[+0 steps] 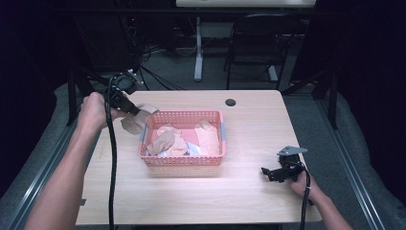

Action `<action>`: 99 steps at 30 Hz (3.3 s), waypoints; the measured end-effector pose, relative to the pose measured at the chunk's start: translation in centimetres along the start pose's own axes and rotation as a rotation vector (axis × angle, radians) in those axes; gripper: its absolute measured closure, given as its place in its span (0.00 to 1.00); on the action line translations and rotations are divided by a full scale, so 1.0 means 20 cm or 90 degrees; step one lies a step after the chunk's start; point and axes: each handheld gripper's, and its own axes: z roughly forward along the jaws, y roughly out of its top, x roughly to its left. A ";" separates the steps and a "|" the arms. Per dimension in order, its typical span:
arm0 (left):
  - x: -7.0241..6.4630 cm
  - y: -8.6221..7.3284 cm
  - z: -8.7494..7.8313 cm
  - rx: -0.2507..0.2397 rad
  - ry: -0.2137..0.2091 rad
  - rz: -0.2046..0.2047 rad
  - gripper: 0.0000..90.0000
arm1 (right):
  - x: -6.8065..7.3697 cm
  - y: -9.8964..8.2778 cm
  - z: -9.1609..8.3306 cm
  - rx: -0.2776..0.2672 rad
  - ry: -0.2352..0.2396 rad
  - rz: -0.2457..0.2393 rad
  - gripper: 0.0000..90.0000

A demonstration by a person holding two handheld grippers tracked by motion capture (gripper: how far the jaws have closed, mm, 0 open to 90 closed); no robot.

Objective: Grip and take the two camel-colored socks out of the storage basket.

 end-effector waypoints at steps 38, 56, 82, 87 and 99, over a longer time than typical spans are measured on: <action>0.22 -0.29 0.04 0.063 0.028 -0.075 0.92 | 0.00 0.00 0.00 -0.003 0.001 0.004 0.00; 0.29 -0.38 0.15 0.087 0.008 -0.106 0.92 | 0.00 0.00 0.00 -0.003 0.001 0.004 0.00; 0.30 -0.51 0.44 0.120 -0.009 -0.150 0.92 | 0.00 0.00 0.00 -0.003 0.001 0.004 0.00; 0.30 -0.56 0.51 0.125 -0.013 -0.167 0.92 | 0.00 0.00 0.00 -0.003 0.001 0.004 0.00; 0.29 -0.68 0.67 0.140 -0.034 -0.206 0.91 | 0.00 0.00 0.00 -0.003 0.000 0.004 0.00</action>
